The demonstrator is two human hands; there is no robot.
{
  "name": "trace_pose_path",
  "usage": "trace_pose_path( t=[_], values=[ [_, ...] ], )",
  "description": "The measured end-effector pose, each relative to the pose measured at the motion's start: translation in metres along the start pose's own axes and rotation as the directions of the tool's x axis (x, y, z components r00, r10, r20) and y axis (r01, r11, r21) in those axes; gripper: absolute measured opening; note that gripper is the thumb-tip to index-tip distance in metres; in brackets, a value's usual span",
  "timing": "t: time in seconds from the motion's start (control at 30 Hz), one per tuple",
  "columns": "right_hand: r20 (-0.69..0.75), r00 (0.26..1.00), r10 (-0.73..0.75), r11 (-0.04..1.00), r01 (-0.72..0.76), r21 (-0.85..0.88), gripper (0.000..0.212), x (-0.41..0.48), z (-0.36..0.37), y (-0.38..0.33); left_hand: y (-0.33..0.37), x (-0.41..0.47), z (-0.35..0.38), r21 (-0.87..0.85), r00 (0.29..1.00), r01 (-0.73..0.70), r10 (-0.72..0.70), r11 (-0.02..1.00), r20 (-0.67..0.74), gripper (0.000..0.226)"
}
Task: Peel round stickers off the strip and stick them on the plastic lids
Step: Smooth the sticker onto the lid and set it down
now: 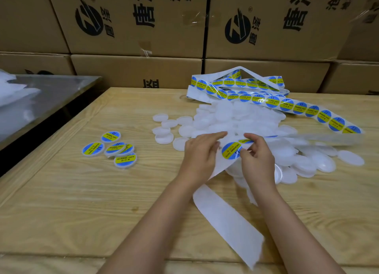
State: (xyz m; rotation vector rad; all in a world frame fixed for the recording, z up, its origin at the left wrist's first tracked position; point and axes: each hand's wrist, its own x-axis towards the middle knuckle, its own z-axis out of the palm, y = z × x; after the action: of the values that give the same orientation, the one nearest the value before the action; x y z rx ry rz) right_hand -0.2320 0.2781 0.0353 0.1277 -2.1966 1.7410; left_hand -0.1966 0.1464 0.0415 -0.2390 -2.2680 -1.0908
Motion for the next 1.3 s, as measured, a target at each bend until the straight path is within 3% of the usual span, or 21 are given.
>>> trace_pose_path(
  t=[0.13,0.33,0.53,0.7,0.87,1.1,1.2,1.3],
  values=[
    [0.069,0.998,-0.008,0.997,0.002,0.078,0.038,-0.002,0.000,-0.002,0.000,-0.004,0.016,0.050,0.994,-0.025,0.020,0.998,0.104,0.041],
    [0.204,0.978,-0.030,0.992,0.003,0.128,0.035,-0.006,0.001,-0.004,-0.008,-0.007,0.014,0.025,0.998,0.016,-0.017,1.000,0.056,0.026],
    [0.191,0.981,-0.042,0.992,0.018,0.127,0.014,-0.008,0.003,-0.007,-0.010,-0.010,0.011,-0.018,0.995,0.095,-0.096,0.995,-0.031,0.013],
    [0.143,0.986,0.087,0.986,-0.106,0.128,0.019,-0.004,0.002,-0.003,-0.011,-0.010,0.007,-0.188,0.973,0.194,-0.214,0.963,-0.091,0.013],
    [0.111,0.993,0.039,0.995,-0.029,-0.095,0.011,-0.004,0.001,0.000,-0.016,-0.007,0.000,-0.461,0.910,0.316,-0.402,0.829,-0.099,0.019],
    [0.163,0.983,-0.082,0.875,0.149,-0.461,0.019,-0.006,0.000,-0.001,-0.020,-0.003,-0.007,-0.708,0.869,0.281,-0.484,0.648,-0.099,0.013],
    [0.125,0.973,-0.195,0.925,0.225,-0.308,0.016,-0.013,0.002,-0.009,-0.020,-0.004,-0.004,-0.746,0.868,0.307,-0.496,0.591,-0.036,0.013],
    [0.152,0.981,-0.124,0.991,0.130,-0.029,0.010,-0.014,0.004,-0.013,-0.019,-0.006,-0.002,-0.746,0.886,0.312,-0.463,0.589,0.004,0.013]
  ],
)
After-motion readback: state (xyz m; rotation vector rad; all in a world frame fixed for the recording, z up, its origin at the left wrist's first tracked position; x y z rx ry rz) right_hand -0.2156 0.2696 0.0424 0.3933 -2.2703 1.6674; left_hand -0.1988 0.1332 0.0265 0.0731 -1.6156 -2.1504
